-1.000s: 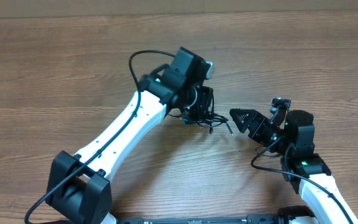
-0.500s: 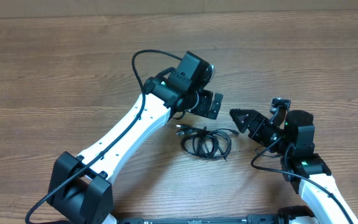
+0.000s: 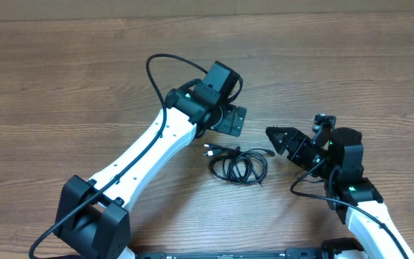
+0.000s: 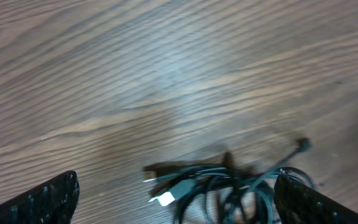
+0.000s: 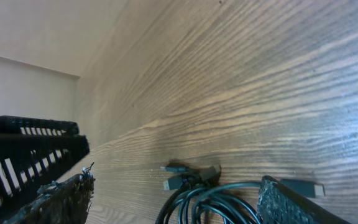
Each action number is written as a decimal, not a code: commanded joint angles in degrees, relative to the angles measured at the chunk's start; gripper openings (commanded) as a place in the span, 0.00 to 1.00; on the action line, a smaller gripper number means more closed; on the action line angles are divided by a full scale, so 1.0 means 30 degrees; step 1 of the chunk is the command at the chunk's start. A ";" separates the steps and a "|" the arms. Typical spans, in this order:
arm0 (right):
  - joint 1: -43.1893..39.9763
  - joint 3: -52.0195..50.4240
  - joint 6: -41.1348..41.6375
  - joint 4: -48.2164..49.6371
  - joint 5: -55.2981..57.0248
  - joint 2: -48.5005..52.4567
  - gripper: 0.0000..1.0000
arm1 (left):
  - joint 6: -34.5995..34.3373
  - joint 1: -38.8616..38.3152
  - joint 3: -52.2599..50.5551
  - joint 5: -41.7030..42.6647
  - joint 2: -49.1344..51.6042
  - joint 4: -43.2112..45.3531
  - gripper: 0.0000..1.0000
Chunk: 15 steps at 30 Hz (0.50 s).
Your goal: Untangle cables
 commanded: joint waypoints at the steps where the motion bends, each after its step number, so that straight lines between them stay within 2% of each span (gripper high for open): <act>1: 0.0058 0.0313 -0.0481 -0.0138 0.0255 -0.0153 0.84 | 0.0087 0.0801 0.0255 -0.1231 -0.0219 -0.0211 1.00; 8: 0.0058 0.0313 -0.3563 -0.0131 -0.0765 -0.0153 0.83 | 0.0117 0.2273 0.0255 -0.0998 -0.0219 -0.0219 1.00; 15: 0.0058 0.0313 -0.7009 -0.1020 -0.1275 -0.0153 0.82 | 0.0087 0.2433 0.0255 -0.1013 -0.0219 -0.0095 1.00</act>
